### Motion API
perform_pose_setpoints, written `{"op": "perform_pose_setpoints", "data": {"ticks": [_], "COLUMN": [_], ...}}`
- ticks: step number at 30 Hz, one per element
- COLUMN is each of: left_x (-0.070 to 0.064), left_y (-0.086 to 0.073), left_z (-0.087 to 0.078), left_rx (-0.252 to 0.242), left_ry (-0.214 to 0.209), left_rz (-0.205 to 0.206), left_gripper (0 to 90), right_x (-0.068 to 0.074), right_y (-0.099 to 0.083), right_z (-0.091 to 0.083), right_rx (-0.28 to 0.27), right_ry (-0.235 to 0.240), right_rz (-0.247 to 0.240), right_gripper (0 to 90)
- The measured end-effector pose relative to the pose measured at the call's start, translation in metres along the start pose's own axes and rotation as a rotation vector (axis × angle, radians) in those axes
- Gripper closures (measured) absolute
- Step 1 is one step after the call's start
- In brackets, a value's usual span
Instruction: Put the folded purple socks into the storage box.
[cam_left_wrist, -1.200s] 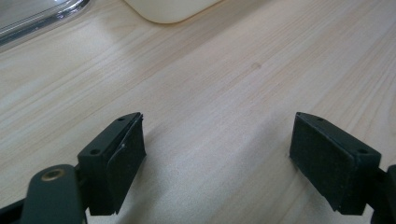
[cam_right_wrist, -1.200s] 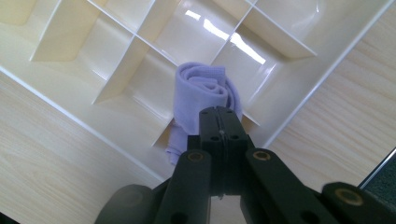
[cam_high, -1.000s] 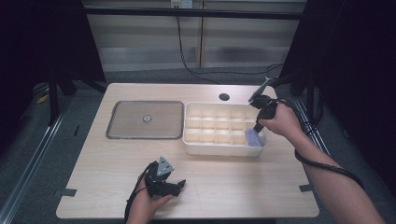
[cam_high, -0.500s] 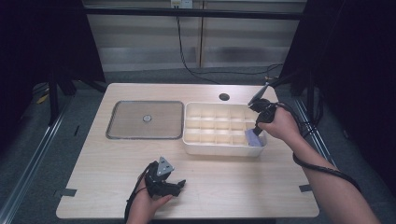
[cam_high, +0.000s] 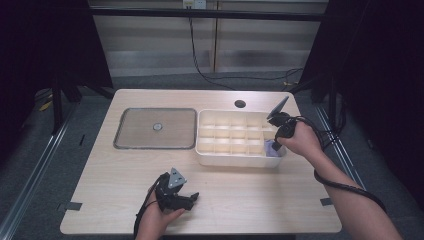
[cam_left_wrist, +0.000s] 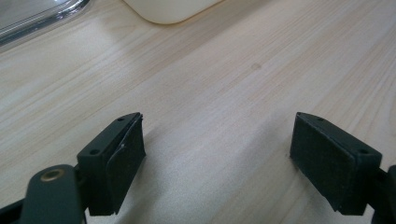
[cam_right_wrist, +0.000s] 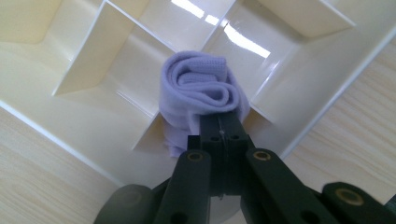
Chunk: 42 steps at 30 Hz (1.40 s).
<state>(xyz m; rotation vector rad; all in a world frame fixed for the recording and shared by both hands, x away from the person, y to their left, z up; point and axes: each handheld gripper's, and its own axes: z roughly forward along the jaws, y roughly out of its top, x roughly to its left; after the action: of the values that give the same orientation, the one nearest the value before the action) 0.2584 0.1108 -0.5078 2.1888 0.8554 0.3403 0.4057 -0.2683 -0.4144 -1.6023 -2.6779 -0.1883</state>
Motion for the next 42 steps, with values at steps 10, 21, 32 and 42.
{"op": "perform_pose_setpoints", "data": {"ticks": [10,21,32,42], "left_x": [0.000,0.001,0.001,0.000], "left_y": [0.001,0.001,0.001,0.001], "left_z": [-0.001,-0.001,0.000,-0.001], "left_rx": [0.012,0.011,0.010,0.012], "left_ry": [0.005,0.006,0.006,0.003], "left_rz": [0.013,0.014,0.013,0.012], "left_gripper": [17.2,17.2,17.2,17.1], "right_x": [0.002,0.003,0.005,0.004], "right_y": [-0.003,-0.002,0.000,-0.002], "right_z": [0.012,0.025,0.029,0.028], "right_rx": [0.000,0.009,0.030,0.018], "right_ry": [0.012,0.025,-0.005,0.002], "right_rz": [0.013,0.023,0.016,0.005], "right_gripper": [90.0,90.0,90.0,90.0]}}
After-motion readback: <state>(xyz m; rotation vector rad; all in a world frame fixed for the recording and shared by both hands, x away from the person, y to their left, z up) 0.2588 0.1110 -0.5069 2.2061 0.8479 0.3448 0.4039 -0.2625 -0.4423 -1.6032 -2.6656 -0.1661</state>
